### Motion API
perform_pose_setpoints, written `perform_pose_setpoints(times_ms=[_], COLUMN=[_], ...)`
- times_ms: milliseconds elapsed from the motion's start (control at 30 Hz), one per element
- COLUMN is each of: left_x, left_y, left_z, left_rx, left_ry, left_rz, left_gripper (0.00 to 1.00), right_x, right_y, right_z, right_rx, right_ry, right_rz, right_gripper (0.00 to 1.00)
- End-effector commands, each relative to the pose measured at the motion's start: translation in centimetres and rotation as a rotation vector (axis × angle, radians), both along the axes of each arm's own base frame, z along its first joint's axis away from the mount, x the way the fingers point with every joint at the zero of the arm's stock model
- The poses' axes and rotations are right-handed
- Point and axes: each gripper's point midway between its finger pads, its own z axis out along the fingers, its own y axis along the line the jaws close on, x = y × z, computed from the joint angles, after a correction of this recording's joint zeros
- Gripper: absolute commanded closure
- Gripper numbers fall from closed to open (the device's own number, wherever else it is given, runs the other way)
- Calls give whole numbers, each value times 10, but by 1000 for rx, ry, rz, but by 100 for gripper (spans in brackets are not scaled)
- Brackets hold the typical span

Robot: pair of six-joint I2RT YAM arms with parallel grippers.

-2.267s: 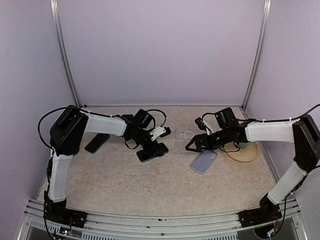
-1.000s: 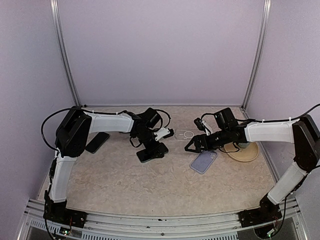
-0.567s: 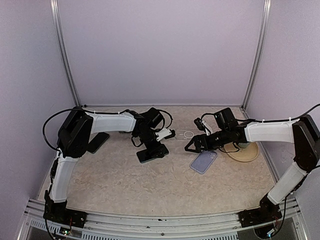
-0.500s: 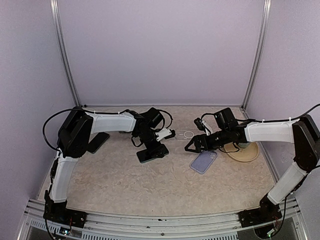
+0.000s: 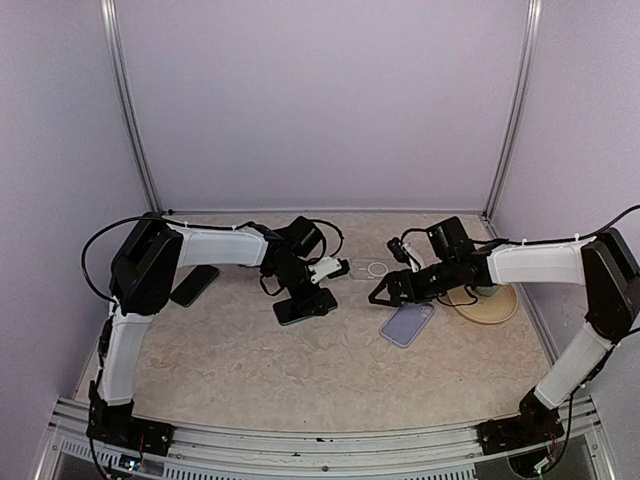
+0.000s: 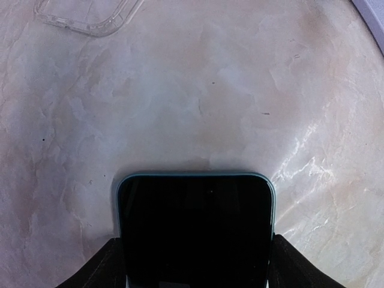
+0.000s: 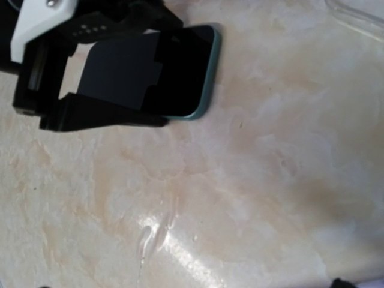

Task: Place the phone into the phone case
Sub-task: Pick up the phone from the center of the board.

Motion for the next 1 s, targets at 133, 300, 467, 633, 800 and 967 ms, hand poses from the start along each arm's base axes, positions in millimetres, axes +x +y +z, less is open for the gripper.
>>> perform_pose_setpoints(times_ms=[133, 300, 467, 633, 800, 967], left_x=[-6, -7, -10, -2, 12, 2], left_y=[-4, -13, -19, -4, 7, 17], left_z=[9, 20, 33, 30, 48, 24], left_rx=[-18, -51, -70, -27, -39, 68], left_ry=[-42, -74, -98, -98, -82, 47], left_rz=[-15, -18, -30, -16, -13, -56], left_gripper=[38, 41, 41, 12, 1, 1], right_x=[3, 4, 4, 3, 2, 2], right_y=[11, 15, 17, 16, 15, 16], right_z=[3, 1, 3, 5, 4, 5], right_rx=[29, 51, 60, 60, 57, 62], right_ry=[0, 20, 22, 16, 17, 16], right_rz=[6, 3, 0, 1, 1, 2], right_gripper=[0, 0, 0, 0, 0, 0])
